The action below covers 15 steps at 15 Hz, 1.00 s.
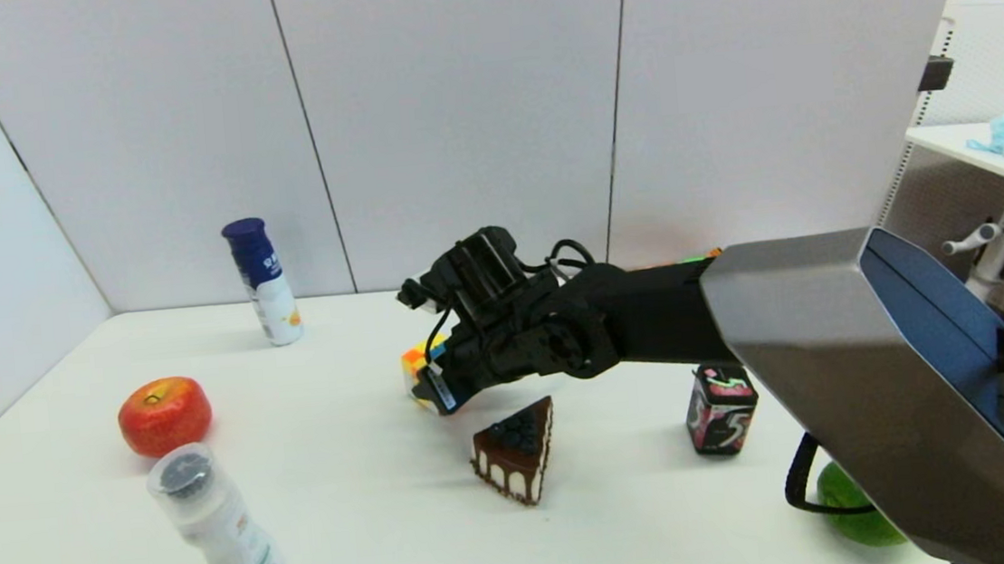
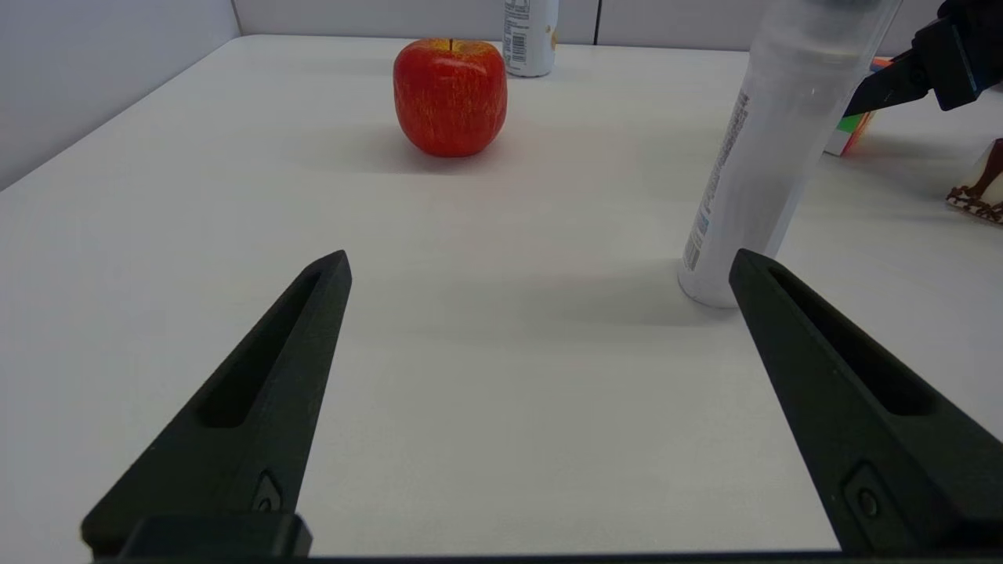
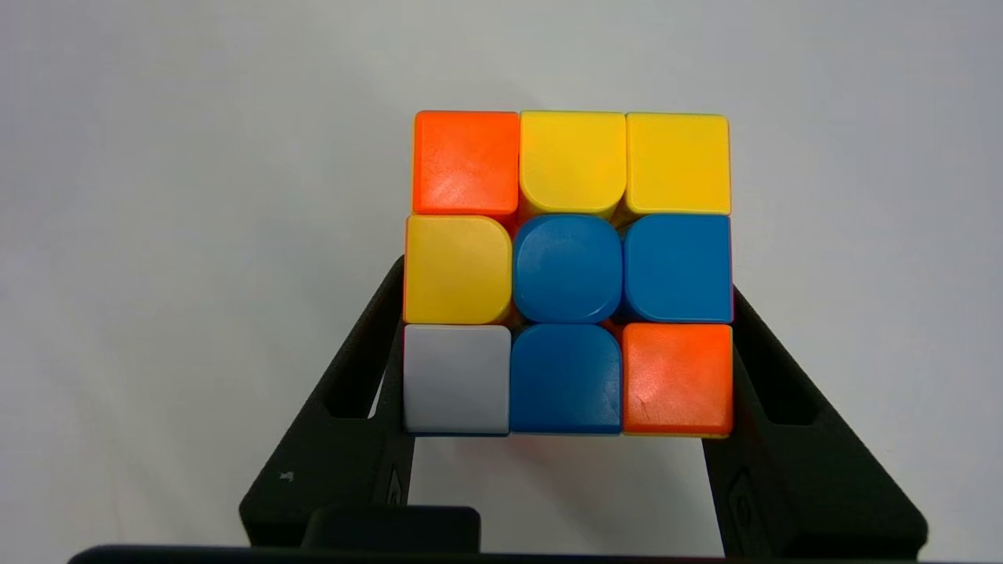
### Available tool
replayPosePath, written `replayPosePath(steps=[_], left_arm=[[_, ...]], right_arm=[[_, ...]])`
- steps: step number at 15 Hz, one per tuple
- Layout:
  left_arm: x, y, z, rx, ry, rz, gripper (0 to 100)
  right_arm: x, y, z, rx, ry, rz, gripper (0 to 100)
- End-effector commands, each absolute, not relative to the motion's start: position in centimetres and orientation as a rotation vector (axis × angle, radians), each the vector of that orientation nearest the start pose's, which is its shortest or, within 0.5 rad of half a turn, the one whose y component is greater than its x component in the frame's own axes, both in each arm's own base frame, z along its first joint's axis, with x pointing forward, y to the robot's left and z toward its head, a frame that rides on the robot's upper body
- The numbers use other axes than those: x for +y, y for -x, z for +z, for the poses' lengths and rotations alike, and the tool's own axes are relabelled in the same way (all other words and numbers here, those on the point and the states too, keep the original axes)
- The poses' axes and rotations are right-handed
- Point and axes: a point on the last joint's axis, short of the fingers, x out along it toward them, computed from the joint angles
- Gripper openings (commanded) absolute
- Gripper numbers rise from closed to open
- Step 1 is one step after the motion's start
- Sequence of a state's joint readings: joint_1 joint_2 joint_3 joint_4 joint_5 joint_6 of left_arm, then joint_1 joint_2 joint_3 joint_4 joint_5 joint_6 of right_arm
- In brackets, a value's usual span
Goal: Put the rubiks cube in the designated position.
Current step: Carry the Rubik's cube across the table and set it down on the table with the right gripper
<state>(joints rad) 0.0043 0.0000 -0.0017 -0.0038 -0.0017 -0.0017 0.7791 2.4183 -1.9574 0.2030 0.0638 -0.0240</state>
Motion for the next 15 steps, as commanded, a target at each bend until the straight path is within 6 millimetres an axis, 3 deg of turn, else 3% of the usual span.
replayPosePath(steps=[1, 2, 5, 7, 10, 12, 15], left_arm=[[0.0, 2.3, 7.6, -0.003, 0.002, 0.003, 100], [0.0, 2.3, 7.6, -0.003, 0.002, 0.003, 100], [0.0, 2.3, 7.6, -0.003, 0.002, 0.003, 100], [0.0, 2.3, 7.6, -0.003, 0.002, 0.003, 100], [0.0, 2.3, 7.6, -0.003, 0.002, 0.003, 100], [0.0, 2.3, 7.6, -0.003, 0.002, 0.003, 100], [0.0, 2.3, 7.6, -0.003, 0.002, 0.003, 100]], right_arm=[[34.7, -34.7, 14.3, 0.614, 0.214, 0.823, 0], [34.4, -34.5, 15.5, 0.593, 0.196, 0.836, 0], [31.0, -34.1, 22.1, 0.465, 0.130, 0.824, 0], [27.2, -33.9, 26.5, 0.385, 0.083, 0.820, 0], [20.2, -33.3, 31.5, 0.312, 0.035, 0.792, 0], [16.1, -33.2, 33.0, 0.280, 0.038, 0.761, 0], [10.6, -33.5, 33.6, 0.252, 0.088, 0.752, 0]])
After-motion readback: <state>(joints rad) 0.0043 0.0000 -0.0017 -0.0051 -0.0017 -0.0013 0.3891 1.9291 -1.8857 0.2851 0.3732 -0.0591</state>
